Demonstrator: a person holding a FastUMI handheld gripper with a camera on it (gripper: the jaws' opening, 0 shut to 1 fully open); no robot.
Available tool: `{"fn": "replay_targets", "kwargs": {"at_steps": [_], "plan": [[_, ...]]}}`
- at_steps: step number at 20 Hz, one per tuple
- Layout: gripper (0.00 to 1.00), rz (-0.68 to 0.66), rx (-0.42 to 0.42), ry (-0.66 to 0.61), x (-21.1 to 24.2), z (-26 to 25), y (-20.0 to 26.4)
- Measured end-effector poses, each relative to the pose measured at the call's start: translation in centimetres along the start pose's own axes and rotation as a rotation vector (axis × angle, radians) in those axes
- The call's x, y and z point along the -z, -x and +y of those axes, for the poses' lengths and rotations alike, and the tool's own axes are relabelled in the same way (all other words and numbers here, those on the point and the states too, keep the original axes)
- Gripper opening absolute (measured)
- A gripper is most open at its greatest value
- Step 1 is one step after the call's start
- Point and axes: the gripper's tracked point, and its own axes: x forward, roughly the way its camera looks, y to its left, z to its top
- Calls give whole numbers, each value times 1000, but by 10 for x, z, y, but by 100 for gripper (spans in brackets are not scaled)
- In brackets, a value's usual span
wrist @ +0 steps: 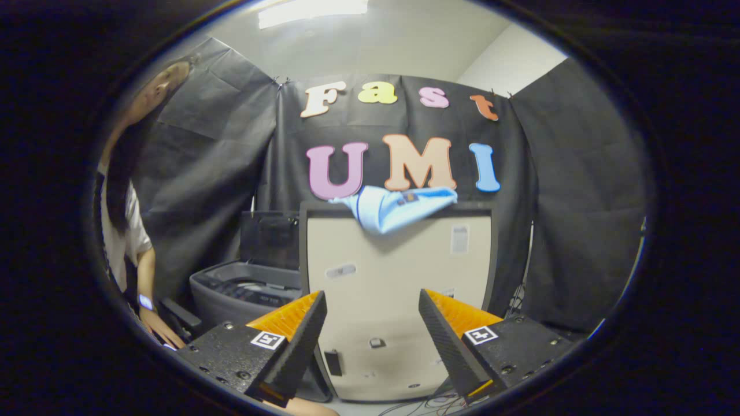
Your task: Put the clothes into the washing machine and then close the washing machine lid.
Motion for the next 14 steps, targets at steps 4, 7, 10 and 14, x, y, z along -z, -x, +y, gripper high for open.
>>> {"fn": "replay_targets", "kwargs": {"at_steps": [4,7,10,14], "plan": [[97,-85,1,45,-99,3,-49],[97,-57,-25,86,-150,8,-99],[96,32,-23,102,-170,6,-150],[96,202,-12,115,-151,-4,-209]]}}
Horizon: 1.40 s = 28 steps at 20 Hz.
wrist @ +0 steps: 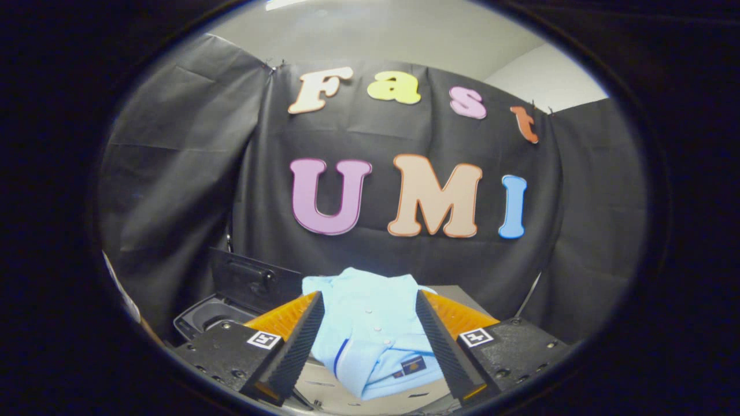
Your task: Put the clothes into the washing machine and then close the washing machine lid.
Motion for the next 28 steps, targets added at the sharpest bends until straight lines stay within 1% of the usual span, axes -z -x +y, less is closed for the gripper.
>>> {"fn": "replay_targets", "kwargs": {"at_steps": [2,4,7,10,11,12,13,14,16,17,21,23,24,25,28], "plan": [[97,93,4,15,16,-2,-27],[97,188,-9,22,39,1,-48],[97,318,-34,-25,72,6,-75],[97,434,-27,-43,101,9,-87],[97,462,-36,-75,103,13,-88],[97,446,-11,-133,104,9,-93],[96,476,19,-179,109,6,-93],[95,460,40,-189,106,8,-95],[95,467,29,-117,109,10,-92],[96,443,33,-142,103,11,-96],[52,457,45,-161,104,30,-103],[30,478,69,-165,101,36,-100],[22,476,76,-176,99,43,-100],[14,472,60,-188,98,57,-101],[11,448,-13,-198,91,103,-101]]}}
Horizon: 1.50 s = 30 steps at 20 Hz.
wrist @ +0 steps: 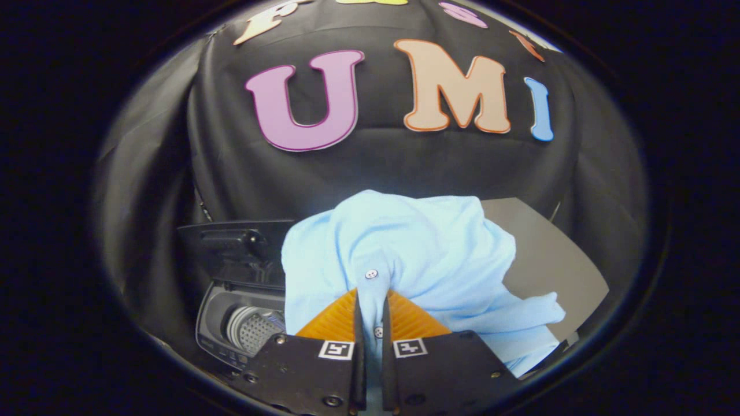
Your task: Put the clothes into the washing machine and then close the washing machine lid.
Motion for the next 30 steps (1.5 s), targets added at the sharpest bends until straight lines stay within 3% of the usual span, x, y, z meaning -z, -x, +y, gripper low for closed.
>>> {"fn": "replay_targets", "kwargs": {"at_steps": [5,13,14,16,18,30], "plan": [[11,-6,-155,-6,6,90,-6],[11,60,-311,21,44,190,-32],[13,78,-316,24,49,198,-36],[41,68,-332,17,47,210,-46],[45,37,-349,-19,37,220,-50],[46,-213,-258,11,-56,229,-90]]}}
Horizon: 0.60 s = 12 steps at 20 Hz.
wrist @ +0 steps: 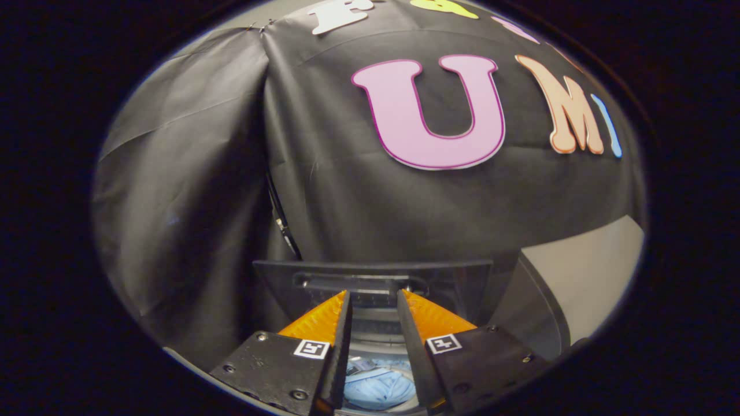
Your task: Put the clothes into the washing machine and then close the washing machine lid.
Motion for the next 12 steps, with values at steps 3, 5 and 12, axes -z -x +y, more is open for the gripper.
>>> {"fn": "replay_targets", "kwargs": {"at_steps": [3,5,12], "plan": [[49,-67,22,-18,-25,-3,-29],[55,-72,54,-33,-29,-13,-51],[92,-38,164,8,-13,-50,-87]]}}
